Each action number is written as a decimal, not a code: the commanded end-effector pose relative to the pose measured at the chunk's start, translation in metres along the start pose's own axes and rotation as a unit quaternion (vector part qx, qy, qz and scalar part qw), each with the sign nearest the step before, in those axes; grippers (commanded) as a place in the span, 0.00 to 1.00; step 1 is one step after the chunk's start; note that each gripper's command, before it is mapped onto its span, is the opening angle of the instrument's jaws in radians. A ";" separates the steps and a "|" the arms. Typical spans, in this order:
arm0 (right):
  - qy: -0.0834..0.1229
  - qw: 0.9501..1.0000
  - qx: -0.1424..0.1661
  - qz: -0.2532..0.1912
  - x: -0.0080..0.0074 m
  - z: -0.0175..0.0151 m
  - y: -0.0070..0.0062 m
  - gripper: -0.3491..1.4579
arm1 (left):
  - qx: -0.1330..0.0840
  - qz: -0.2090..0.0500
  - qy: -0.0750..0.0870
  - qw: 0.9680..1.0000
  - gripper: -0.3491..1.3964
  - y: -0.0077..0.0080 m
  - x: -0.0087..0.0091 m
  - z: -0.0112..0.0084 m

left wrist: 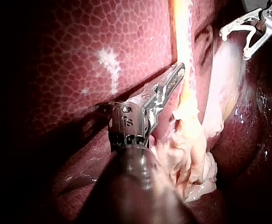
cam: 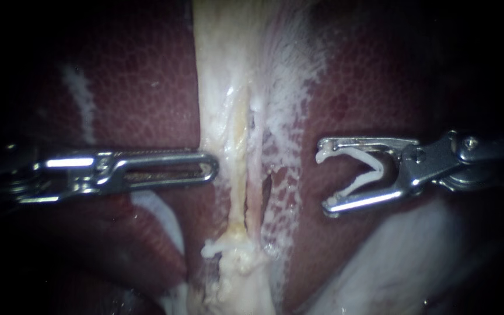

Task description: Clipping second clip left tube

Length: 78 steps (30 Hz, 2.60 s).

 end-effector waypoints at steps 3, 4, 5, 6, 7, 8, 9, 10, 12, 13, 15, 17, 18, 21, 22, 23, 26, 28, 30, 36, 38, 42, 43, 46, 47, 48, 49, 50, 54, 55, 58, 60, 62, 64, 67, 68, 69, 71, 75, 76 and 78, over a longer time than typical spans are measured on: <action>0.000 1.000 0.000 0.000 0.0000 0.0000 0.0000 0.52 | -0.001 0.000 0.000 1.000 0.00 0.0000 0.0000 0.0000; 0.000 1.000 0.000 0.000 0.0000 0.0000 0.0000 0.52 | -0.001 0.000 0.000 1.000 0.00 0.0000 0.0000 0.0000; 0.000 1.000 0.000 0.000 0.0000 0.0000 0.0000 0.52 | -0.001 0.000 0.000 1.000 0.00 0.0000 0.0000 0.0000; 0.000 1.000 0.000 0.000 0.0000 0.0000 0.0000 0.52 | -0.001 0.000 0.000 1.000 0.00 0.0000 0.0000 0.0000; 0.000 1.000 0.000 0.000 0.0000 0.0000 0.0000 0.52 | -0.001 0.000 0.001 1.000 0.00 -0.0001 -0.0001 -0.0001; 0.000 1.000 0.000 -0.003 -0.0001 0.0000 0.0000 0.52 | 0.000 -0.001 0.001 1.000 0.00 -0.0001 -0.0002 -0.0002; 0.000 1.000 0.000 0.002 -0.0001 0.0001 -0.0001 0.52 | 0.000 -0.001 0.001 1.000 0.00 -0.0002 -0.0003 -0.0003; 0.000 1.000 0.000 0.017 -0.0003 0.0001 -0.0002 0.52 | 0.000 -0.002 0.001 1.000 0.00 -0.0003 -0.0005 -0.0004; 0.001 0.999 -0.001 0.044 -0.0008 0.0004 -0.0005 0.52 | 0.001 -0.003 0.002 1.000 0.00 -0.0005 -0.0008 -0.0008; 0.002 0.998 -0.004 0.055 -0.0010 0.0007 -0.0006 0.52 | 0.002 -0.003 0.002 1.000 0.00 -0.0005 -0.0010 -0.0010; 0.003 0.997 -0.001 0.071 -0.0015 0.0014 -0.0007 0.52 | 0.004 -0.005 0.003 1.000 0.00 -0.0007 -0.0015 -0.0016; 0.003 0.997 0.001 0.081 -0.0019 0.0022 -0.0008 0.52 | 0.007 -0.006 0.005 1.000 0.00 -0.0010 -0.0021 -0.0023; 0.004 0.996 0.003 0.086 -0.0023 0.0028 -0.0009 0.52 | 0.005 -0.008 0.005 1.000 0.00 -0.0012 -0.0026 -0.0028; 0.001 0.996 0.008 0.094 -0.0031 0.0042 -0.0010 0.51 | 0.004 -0.013 0.003 1.000 0.00 -0.0020 -0.0043 -0.0042; 0.000 0.995 0.012 0.099 -0.0034 0.0047 -0.0010 0.51 | 0.003 -0.014 0.000 1.000 0.00 -0.0022 -0.0048 -0.0047; 0.000 0.995 0.015 0.101 -0.0037 0.0051 -0.0010 0.51 | 0.005 -0.016 -0.004 1.000 0.00 -0.0026 -0.0054 -0.0052; -0.002 0.994 0.019 0.109 -0.0047 0.0067 -0.0008 0.50 | 0.005 -0.020 -0.008 1.000 0.00 -0.0032 -0.0065 -0.0059; -0.005 0.993 0.023 0.115 -0.0055 0.0079 -0.0007 0.51 | 0.005 -0.021 -0.010 1.000 0.00 -0.0034 -0.0068 -0.0062; -0.007 0.993 0.025 0.116 -0.0059 0.0088 -0.0006 0.51 | 0.004 -0.021 -0.010 1.000 0.00 -0.0035 -0.0067 -0.0061; -0.009 0.991 0.037 0.125 -0.0064 0.0117 -0.0003 0.51 | 0.004 -0.020 -0.010 1.000 0.00 -0.0034 -0.0066 -0.0061; -0.009 0.991 0.042 0.124 -0.0064 0.0126 -0.0003 0.51 | 0.004 -0.020 -0.010 1.000 0.00 -0.0034 -0.0066 -0.0061; -0.009 0.991 0.049 0.127 -0.0063 0.0139 -0.0003 0.50 | 0.004 -0.020 -0.010 1.000 0.00 -0.0034 -0.0066 -0.0061; -0.010 0.991 0.052 0.125 -0.0063 0.0143 -0.0003 0.50 | 0.004 -0.020 -0.010 1.000 0.00 -0.0034 -0.0066 -0.0061; -0.010 0.990 0.057 0.125 -0.0063 0.0150 -0.0003 0.50 | 0.004 -0.020 -0.010 1.000 0.00 -0.0034 -0.0066 -0.0061; -0.010 0.990 0.057 0.125 -0.0063 0.0153 -0.0002 0.50 | 0.004 -0.020 -0.010 1.000 0.00 -0.0034 -0.0066 -0.0061; -0.010 0.991 0.056 0.125 -0.0063 0.0155 -0.0002 0.50 | 0.004 -0.020 -0.010 1.000 0.00 -0.0034 -0.0066 -0.0061; -0.010 0.990 0.057 0.125 -0.0064 0.0157 -0.0002 0.50 | 0.004 -0.020 -0.010 1.000 0.00 -0.0034 -0.0065 -0.0061; -0.010 0.990 0.060 0.125 -0.0064 0.0159 -0.0001 0.50 | 0.004 -0.020 -0.010 1.000 0.00 -0.0034 -0.0065 -0.0060; -0.010 0.990 0.062 0.124 -0.0066 0.0165 0.0003 0.49 | 0.004 -0.020 -0.010 1.000 0.00 -0.0034 -0.0065 -0.0060; -0.010 0.990 0.062 0.124 -0.0067 0.0167 0.0004 0.49 | 0.004 -0.020 -0.010 1.000 0.00 -0.0034 -0.0065 -0.0060; -0.011 0.990 0.067 0.122 -0.0067 0.0173 0.0006 0.49 | 0.004 -0.020 -0.010 1.000 0.00 -0.0034 -0.0064 -0.0060; -0.011 0.990 0.073 0.122 -0.0066 0.0176 0.0006 0.49 | 0.004 -0.020 -0.010 1.000 0.00 -0.0034 -0.0064 -0.0060; -0.012 0.988 0.082 0.128 -0.0065 0.0178 0.0002 0.49 | 0.004 -0.020 -0.010 1.000 0.00 -0.0034 -0.0064 -0.0060; -0.013 0.986 0.089 0.137 -0.0062 0.0178 -0.0002 0.48 | 0.004 -0.020 -0.010 1.000 0.00 -0.0033 -0.0064 -0.0060; -0.016 0.983 0.101 0.150 -0.0058 0.0182 -0.0006 0.47 | 0.004 -0.020 -0.010 1.000 0.00 -0.0033 -0.0063 -0.0059; -0.016 0.983 0.104 0.152 -0.0057 0.0184 -0.0007 0.47 | 0.004 -0.020 -0.010 1.000 0.00 -0.0033 -0.0063 -0.0059; -0.017 0.982 0.107 0.154 -0.0055 0.0186 -0.0008 0.47 | 0.004 -0.020 -0.010 1.000 0.00 -0.0033 -0.0063 -0.0059; -0.017 0.981 0.113 0.154 -0.0053 0.0191 -0.0008 0.46 | 0.004 -0.019 -0.010 1.000 0.00 -0.0033 -0.0063 -0.0058; -0.017 0.981 0.116 0.153 -0.0050 0.0203 -0.0004 0.46 | 0.004 -0.019 -0.011 1.000 0.00 -0.0032 -0.0062 -0.0058; -0.017 0.981 0.115 0.153 -0.0049 0.0205 -0.0003 0.47 | 0.004 -0.019 -0.011 1.000 0.00 -0.0032 -0.0062 -0.0058; -0.017 0.981 0.114 0.154 -0.0049 0.0209 0.0000 0.47 | 0.004 -0.019 -0.011 1.000 0.00 -0.0032 -0.0062 -0.0058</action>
